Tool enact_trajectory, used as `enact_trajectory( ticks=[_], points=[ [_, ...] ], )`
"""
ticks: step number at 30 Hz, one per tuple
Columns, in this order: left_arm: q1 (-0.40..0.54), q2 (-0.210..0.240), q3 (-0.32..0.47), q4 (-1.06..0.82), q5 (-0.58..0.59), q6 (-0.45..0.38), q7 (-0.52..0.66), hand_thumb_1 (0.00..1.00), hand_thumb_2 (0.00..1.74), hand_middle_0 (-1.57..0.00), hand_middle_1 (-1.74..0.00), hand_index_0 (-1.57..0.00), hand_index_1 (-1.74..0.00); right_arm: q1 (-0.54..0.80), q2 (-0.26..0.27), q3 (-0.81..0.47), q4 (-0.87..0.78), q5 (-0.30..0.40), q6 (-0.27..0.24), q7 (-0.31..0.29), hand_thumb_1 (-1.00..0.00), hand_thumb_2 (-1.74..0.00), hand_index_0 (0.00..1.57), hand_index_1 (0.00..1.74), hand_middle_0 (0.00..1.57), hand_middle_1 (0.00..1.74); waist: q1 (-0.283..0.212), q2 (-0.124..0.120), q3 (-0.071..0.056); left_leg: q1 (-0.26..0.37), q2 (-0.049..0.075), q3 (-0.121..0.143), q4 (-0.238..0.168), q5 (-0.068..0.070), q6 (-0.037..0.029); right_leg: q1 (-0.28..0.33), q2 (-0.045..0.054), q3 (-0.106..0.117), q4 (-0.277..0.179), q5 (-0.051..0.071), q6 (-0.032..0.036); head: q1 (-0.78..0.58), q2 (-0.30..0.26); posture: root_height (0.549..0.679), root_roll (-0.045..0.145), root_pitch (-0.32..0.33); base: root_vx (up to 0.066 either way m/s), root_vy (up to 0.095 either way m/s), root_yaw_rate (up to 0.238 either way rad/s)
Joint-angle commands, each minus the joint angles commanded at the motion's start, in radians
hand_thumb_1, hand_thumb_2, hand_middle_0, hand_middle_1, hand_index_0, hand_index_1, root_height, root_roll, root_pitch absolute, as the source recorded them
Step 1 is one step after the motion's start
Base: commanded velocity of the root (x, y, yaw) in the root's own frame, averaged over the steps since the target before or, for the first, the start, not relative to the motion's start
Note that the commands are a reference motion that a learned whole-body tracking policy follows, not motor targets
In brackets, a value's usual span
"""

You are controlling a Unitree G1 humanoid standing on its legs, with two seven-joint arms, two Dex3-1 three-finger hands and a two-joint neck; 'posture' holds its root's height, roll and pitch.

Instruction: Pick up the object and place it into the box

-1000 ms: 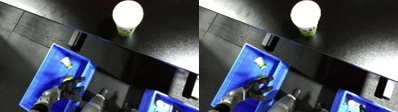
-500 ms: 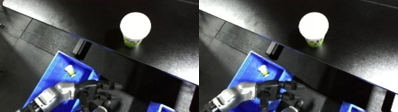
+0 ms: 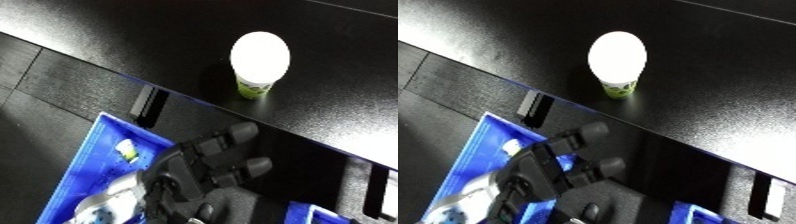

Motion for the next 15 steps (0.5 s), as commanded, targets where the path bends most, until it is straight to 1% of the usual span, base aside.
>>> enact_trajectory(
  ticks=[3,6,8,10,15],
  points=[
    [-0.010,-0.026,0.062,0.003,-0.015,-0.089,0.071,0.00,0.00,0.00,0.00,0.00,0.00,0.009,0.007,-0.008,0.002,-0.002,-0.003,0.011,0.00,0.00,0.00,0.00,0.00,0.00,0.000,-0.004,-0.004,0.004,0.003,0.000,0.000,0.000,-0.0022,0.000,0.0013,0.001,0.006,-0.006,-0.0041,-0.007,-0.010,0.642,0.027,-0.071,0.023,-0.005,-0.047],
    [-0.011,-0.050,0.132,0.013,0.004,-0.193,0.173,0.00,0.00,0.00,0.00,0.00,0.00,0.020,0.013,-0.013,0.001,0.003,-0.006,0.024,0.00,0.00,0.00,0.00,0.00,0.00,0.000,-0.009,-0.007,0.009,0.005,0.000,0.000,0.000,-0.0042,0.002,0.0031,0.001,0.013,-0.013,-0.0086,-0.012,-0.018,0.641,0.028,-0.073,0.031,-0.006,-0.049],
    [-0.010,-0.058,0.173,0.025,0.062,-0.260,0.243,0.00,0.00,0.00,0.00,0.00,0.00,0.026,0.018,-0.016,-0.004,0.005,-0.006,0.031,0.00,0.00,0.00,0.00,0.00,0.00,-0.002,-0.012,-0.009,0.010,0.006,0.000,0.001,0.001,-0.0054,0.002,0.0039,0.001,0.018,-0.017,-0.0109,-0.013,-0.022,0.641,0.029,-0.074,0.031,-0.007,-0.034],
    [-0.009,-0.061,0.206,0.034,0.129,-0.306,0.299,0.00,0.00,0.00,0.00,0.00,0.00,0.033,0.020,-0.019,-0.009,0.005,-0.005,0.034,0.00,0.00,0.00,0.00,0.00,0.00,-0.004,-0.014,-0.011,0.010,0.006,0.000,0.004,0.001,-0.0062,0.001,0.0045,0.001,0.024,-0.020,-0.0128,-0.016,-0.026,0.641,0.030,-0.076,0.030,-0.006,-0.023],
    [-0.020,-0.037,0.264,0.067,0.308,-0.382,0.446,0.00,0.00,0.00,0.00,0.00,0.00,0.048,0.018,-0.022,-0.020,-0.006,-0.001,0.037,0.00,0.00,0.00,0.00,0.00,0.00,-0.014,-0.013,-0.016,0.011,0.009,0.005,0.011,0.000,-0.0066,-0.003,0.0073,0.004,0.038,-0.030,-0.0170,-0.039,-0.031,0.641,0.031,-0.080,0.026,0.009,-0.058]
  ],
)
